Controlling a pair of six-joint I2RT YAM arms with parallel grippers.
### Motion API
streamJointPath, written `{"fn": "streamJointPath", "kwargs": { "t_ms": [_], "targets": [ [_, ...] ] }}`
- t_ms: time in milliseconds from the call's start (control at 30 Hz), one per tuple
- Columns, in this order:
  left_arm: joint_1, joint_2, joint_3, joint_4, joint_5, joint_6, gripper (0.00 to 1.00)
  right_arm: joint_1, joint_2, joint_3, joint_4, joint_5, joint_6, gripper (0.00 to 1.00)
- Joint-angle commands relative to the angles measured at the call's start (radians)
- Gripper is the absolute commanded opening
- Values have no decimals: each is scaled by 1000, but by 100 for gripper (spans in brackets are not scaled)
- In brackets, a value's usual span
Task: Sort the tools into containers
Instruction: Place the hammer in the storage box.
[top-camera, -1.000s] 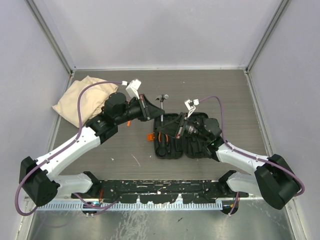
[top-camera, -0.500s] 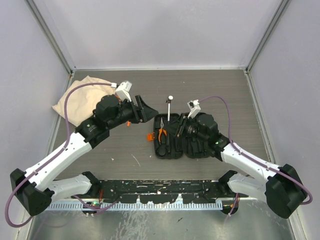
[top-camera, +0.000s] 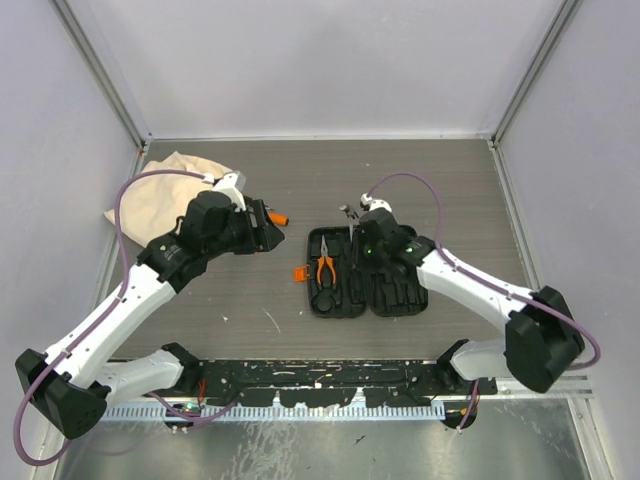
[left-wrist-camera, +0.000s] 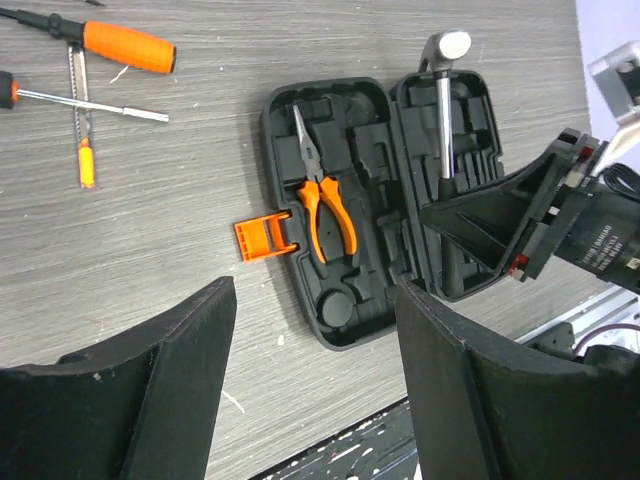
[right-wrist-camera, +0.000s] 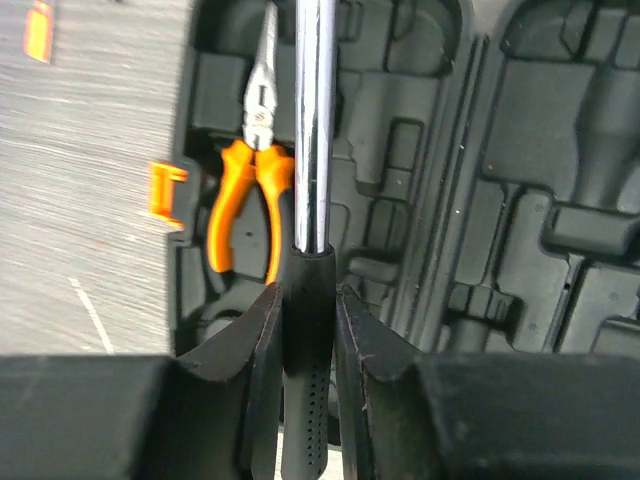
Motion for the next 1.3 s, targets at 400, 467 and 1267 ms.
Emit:
{"fn": "streamJointPath", "kwargs": {
  "t_ms": [400, 467, 1267],
  "targets": [
    [7, -19, 4, -50, -32, 30, 66, 138, 358, 368, -305, 304, -34, 1],
    [6, -21, -3, -47, -30, 27, 66, 138, 384, 396, -326, 312, -22, 1],
    [8, 4, -46, -13, 2, -10, 65, 171, 444, 394, -409, 300, 15, 5]
  ]
}}
